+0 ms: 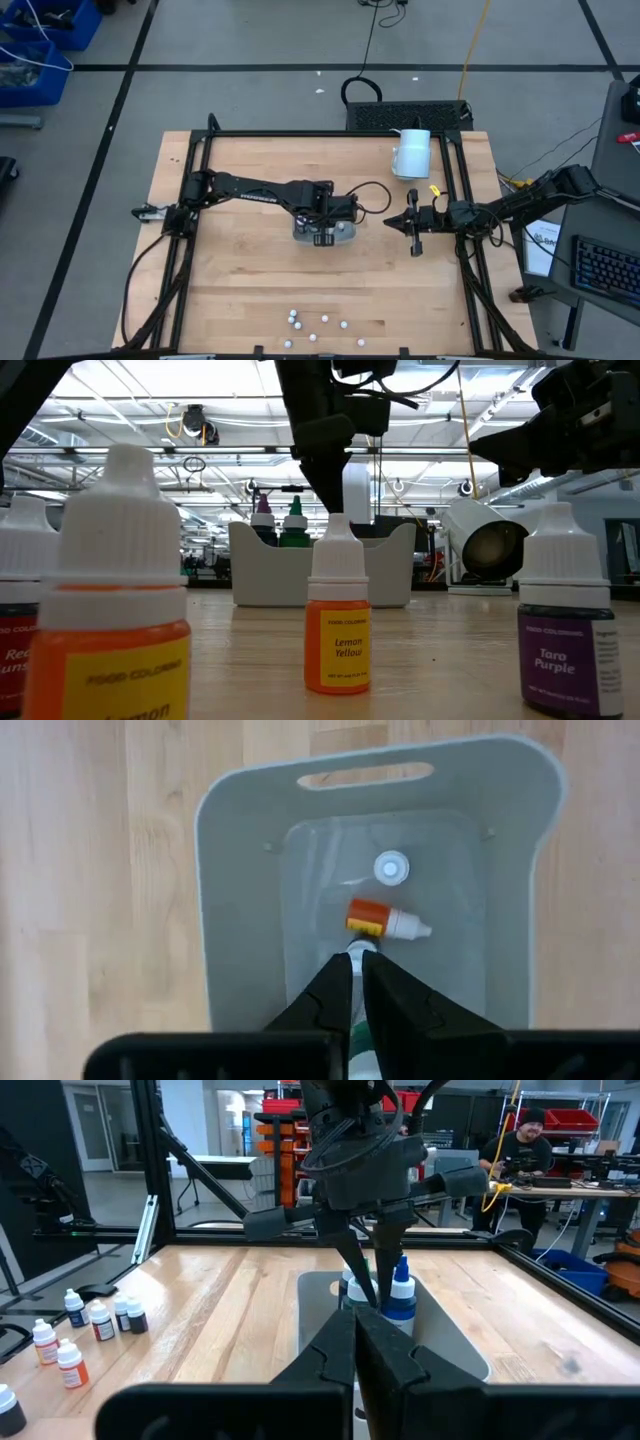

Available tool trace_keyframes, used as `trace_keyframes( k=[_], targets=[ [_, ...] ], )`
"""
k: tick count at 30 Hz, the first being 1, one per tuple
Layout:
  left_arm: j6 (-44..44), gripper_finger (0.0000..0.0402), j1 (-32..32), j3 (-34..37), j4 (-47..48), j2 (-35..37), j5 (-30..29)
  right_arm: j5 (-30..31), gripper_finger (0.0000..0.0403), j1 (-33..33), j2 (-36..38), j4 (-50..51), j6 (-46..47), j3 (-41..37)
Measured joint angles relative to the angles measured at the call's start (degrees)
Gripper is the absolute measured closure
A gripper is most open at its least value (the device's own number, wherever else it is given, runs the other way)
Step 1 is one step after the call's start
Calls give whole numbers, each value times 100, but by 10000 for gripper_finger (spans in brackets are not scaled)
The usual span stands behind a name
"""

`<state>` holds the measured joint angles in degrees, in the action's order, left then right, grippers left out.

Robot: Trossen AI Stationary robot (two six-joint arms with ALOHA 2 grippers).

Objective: Pick & Place food coloring
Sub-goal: Put the small yellow food coloring bottle into the white bin

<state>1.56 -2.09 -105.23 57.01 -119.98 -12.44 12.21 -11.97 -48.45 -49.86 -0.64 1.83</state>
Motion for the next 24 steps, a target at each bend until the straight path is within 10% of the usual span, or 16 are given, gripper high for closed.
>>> trace_keyframes(
  k=[14, 24],
  targets=[
    [240, 398, -888, 718, -436, 3332, -762, -4, 403, -2, -2, 224, 2, -1],
    [-636, 395, -1216, 6603, -3845, 7581, -1071, 113, 403, -2, -2, 246, 126, 1]
  ],
)
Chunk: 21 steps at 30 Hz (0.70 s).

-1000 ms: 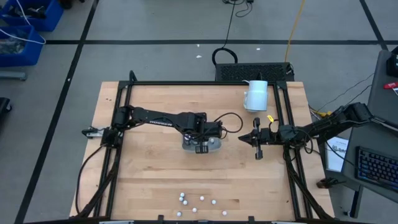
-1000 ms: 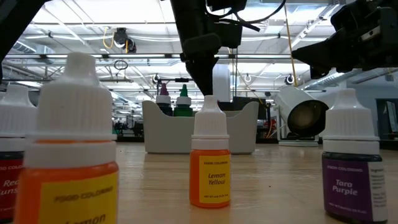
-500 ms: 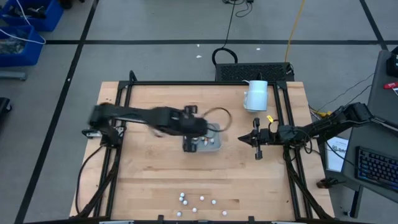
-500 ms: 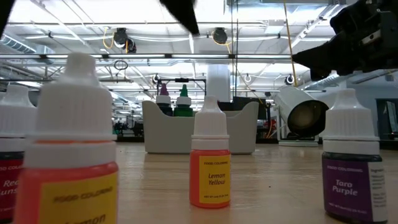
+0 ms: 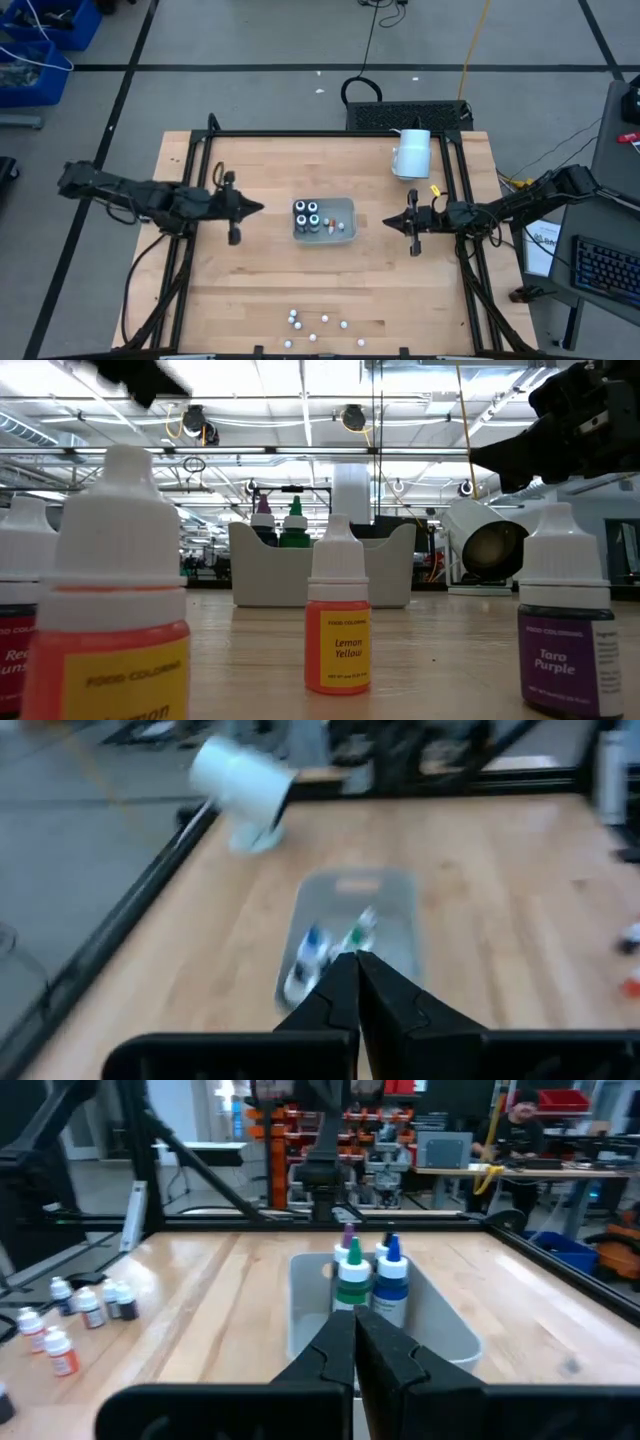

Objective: Pick & Place food coloring
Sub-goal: Put the small yellow food coloring bottle into the white bin

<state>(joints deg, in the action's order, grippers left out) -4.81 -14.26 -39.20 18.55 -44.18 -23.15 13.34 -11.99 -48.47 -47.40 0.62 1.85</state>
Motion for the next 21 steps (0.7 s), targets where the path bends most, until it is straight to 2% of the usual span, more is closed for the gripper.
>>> trace_keyframes(
  k=[3, 6, 13, 17, 21],
  targets=[
    [-109, 396, 67, 1282, -1018, 969, -32, 208, 403, 1, 1, -3, 11, -1],
    [43, 397, 69, 1957, -1495, 1770, -31, 342, 403, 0, 0, 9, 162, 0],
    [165, 398, 67, 2111, -1133, 3247, -91, 335, 403, 0, 0, 8, 195, 0],
    [147, 394, 63, 2122, -659, 3719, -23, 318, 403, 0, 0, 11, 195, -2],
    [162, 398, 65, 2750, -1022, 4010, 8, 313, 403, 0, 0, 19, 195, -1]
  ],
)
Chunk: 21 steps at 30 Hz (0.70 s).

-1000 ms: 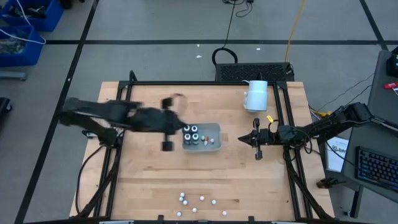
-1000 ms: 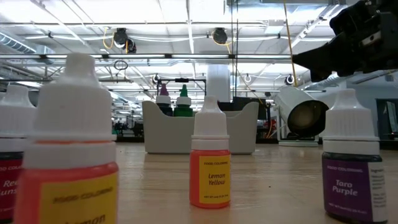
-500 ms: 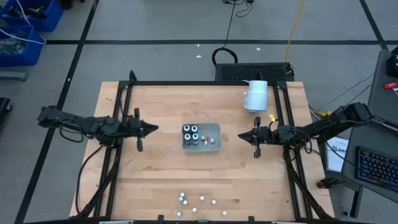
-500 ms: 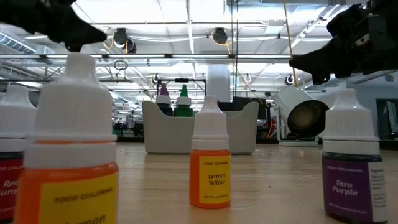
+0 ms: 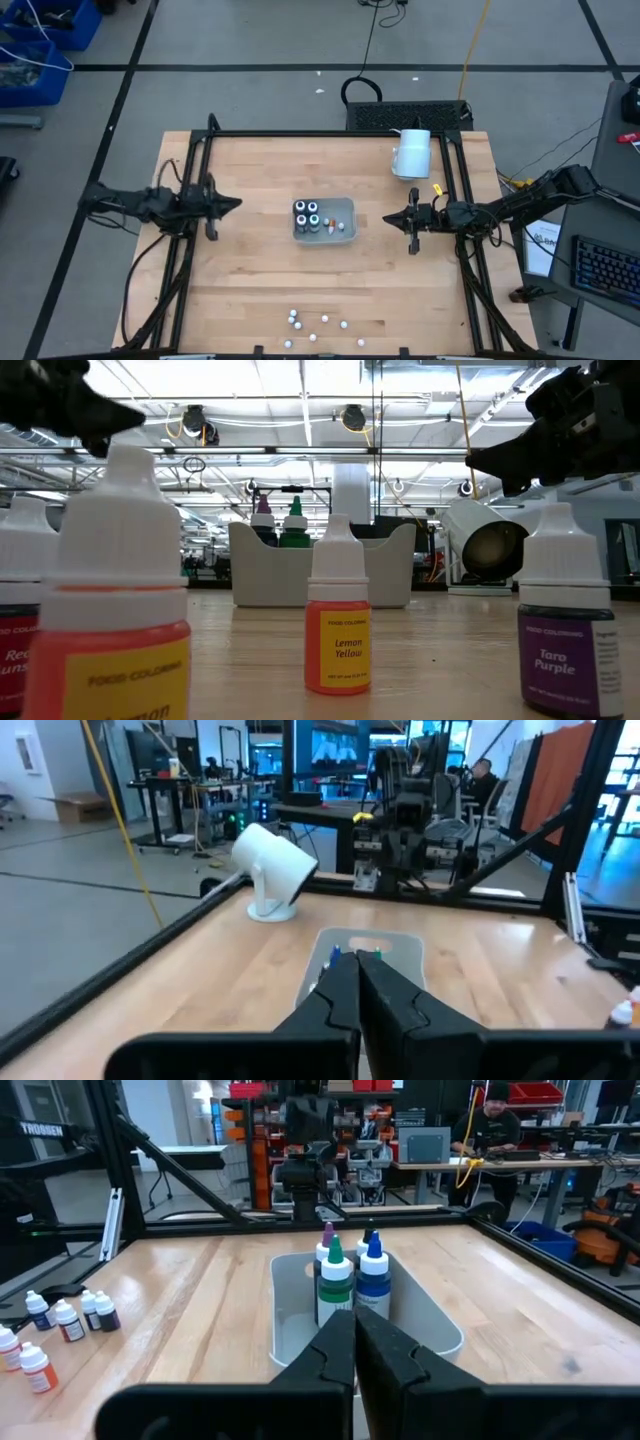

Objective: Pick & Place food coloring
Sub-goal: Put the small yellow food coloring bottle into the white bin

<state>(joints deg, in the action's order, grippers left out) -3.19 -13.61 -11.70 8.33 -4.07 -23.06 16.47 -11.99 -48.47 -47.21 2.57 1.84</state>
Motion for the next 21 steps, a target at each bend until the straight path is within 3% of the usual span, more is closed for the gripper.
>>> trace_keyframes(
  k=[5, 21],
  targets=[
    [279, 396, 4, 1055, -1106, 208, 9, -2, 403, 0, 1, 92, 106, 0],
    [464, 398, -2, 1095, -1137, -118, 552, 12, 403, 0, -8, 78, 155, 0]
  ],
)
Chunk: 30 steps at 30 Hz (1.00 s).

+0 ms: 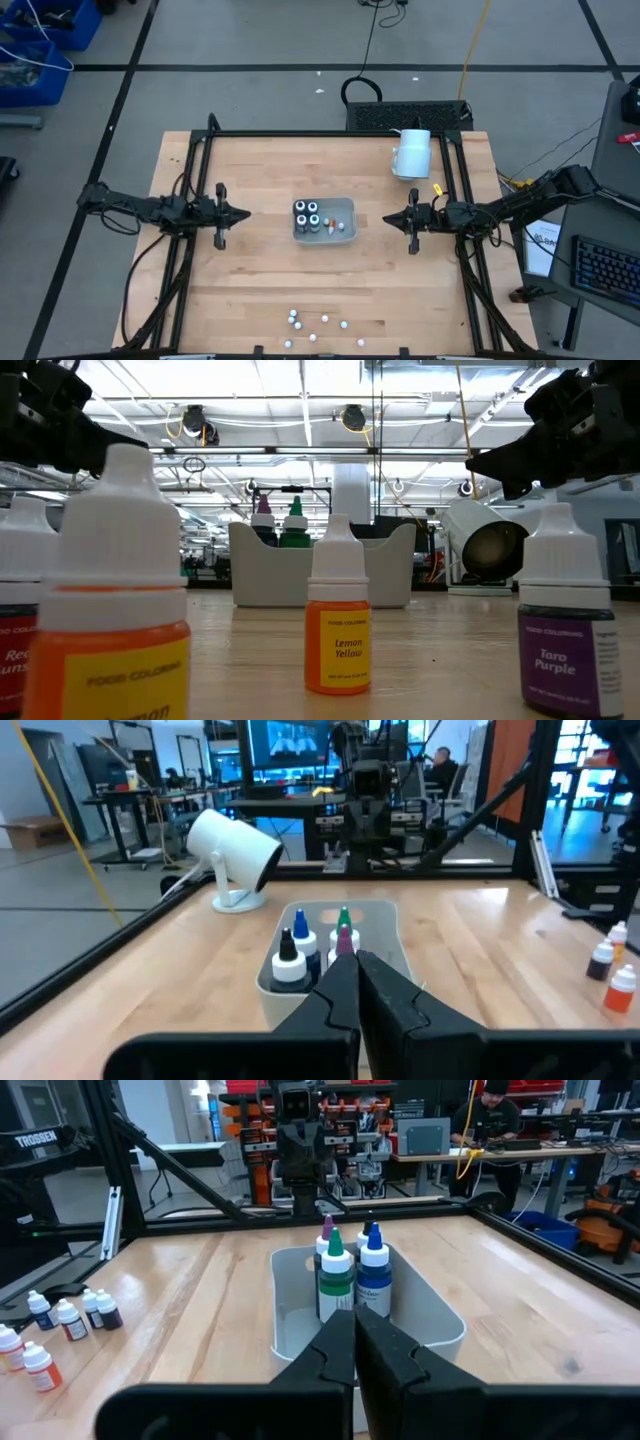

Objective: Pick & Place food coloring
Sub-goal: Put the small yellow food coloring bottle into the white bin

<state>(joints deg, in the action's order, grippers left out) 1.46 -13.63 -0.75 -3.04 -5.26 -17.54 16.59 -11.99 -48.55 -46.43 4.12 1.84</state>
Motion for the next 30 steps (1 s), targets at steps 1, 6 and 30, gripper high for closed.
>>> trace_keyframes(
  k=[1, 6, 30],
  targets=[
    [6, 398, 0, 0, 8, -35, 0, 1, 403, 0, -1, 2, 14, 0],
    [-5, 393, 0, 0, 14, -162, -28, 1, 403, 0, -1, -1, 77, -1],
    [-482, 374, 0, 13, -95, -1814, -201, 186, 403, 1, -3, 0, -76, 1]
  ],
)
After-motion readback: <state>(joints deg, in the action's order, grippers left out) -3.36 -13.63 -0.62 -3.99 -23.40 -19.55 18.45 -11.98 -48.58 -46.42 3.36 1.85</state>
